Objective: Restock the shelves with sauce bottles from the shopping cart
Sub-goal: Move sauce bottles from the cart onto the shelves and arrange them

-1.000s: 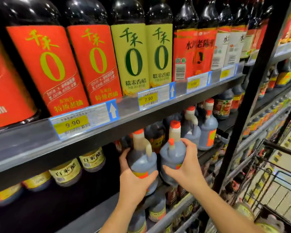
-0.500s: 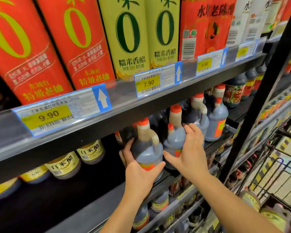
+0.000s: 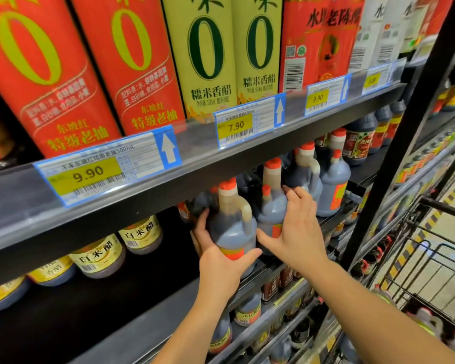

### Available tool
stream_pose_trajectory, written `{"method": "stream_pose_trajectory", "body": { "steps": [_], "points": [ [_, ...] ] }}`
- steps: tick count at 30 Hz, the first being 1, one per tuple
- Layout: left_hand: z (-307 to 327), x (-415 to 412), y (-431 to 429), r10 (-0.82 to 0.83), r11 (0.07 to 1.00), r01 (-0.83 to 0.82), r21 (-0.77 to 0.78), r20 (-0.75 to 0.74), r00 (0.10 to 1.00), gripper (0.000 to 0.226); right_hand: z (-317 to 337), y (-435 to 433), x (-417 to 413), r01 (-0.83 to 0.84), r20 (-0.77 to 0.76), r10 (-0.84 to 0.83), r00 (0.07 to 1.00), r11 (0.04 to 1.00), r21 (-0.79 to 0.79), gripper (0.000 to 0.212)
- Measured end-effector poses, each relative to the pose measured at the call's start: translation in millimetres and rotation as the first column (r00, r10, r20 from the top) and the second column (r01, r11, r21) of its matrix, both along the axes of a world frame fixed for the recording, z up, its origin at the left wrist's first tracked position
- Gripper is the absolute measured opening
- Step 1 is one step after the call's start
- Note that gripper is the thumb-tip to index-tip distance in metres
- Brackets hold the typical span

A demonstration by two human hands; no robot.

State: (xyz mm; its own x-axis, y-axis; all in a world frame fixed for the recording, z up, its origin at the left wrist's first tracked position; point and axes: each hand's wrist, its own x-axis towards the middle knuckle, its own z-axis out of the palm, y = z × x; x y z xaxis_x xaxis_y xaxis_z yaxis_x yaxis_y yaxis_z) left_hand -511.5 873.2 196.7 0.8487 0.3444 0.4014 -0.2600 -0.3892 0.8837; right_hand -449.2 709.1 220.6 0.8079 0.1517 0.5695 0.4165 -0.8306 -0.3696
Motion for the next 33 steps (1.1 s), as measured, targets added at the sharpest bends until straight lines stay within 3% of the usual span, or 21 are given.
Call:
{"method": "stream_pose_trajectory", "body": {
  "steps": [7,21,25,33],
  "points": [
    [-8,-16,4,0.022,0.998,-0.014,0.062,-0.125,0.992,0.126,10,-8,-6,0.041,-0.074,-0.049,0.996,0.992,-0.117,0.097],
    [-10,-61,15,-0.035,0.998,0.036,0.052,-0.015,0.999,0.103,10,-17,-46,0.067,-0.083,-0.074,0.994,0.995,-0.076,0.088],
    [-14,-75,-10,-0.146,0.984,0.14,0.111,0.047,0.988,0.087,-4,-37,-65,0.12,-0.113,-0.125,0.986,0.991,-0.053,0.084],
    [-46,-64,-95,-0.396,0.908,0.408,0.096,-0.119,0.91,0.079,-61,-128,-102,0.318,-0.301,-0.327,0.896,0.945,-0.08,0.081]
  ]
}}
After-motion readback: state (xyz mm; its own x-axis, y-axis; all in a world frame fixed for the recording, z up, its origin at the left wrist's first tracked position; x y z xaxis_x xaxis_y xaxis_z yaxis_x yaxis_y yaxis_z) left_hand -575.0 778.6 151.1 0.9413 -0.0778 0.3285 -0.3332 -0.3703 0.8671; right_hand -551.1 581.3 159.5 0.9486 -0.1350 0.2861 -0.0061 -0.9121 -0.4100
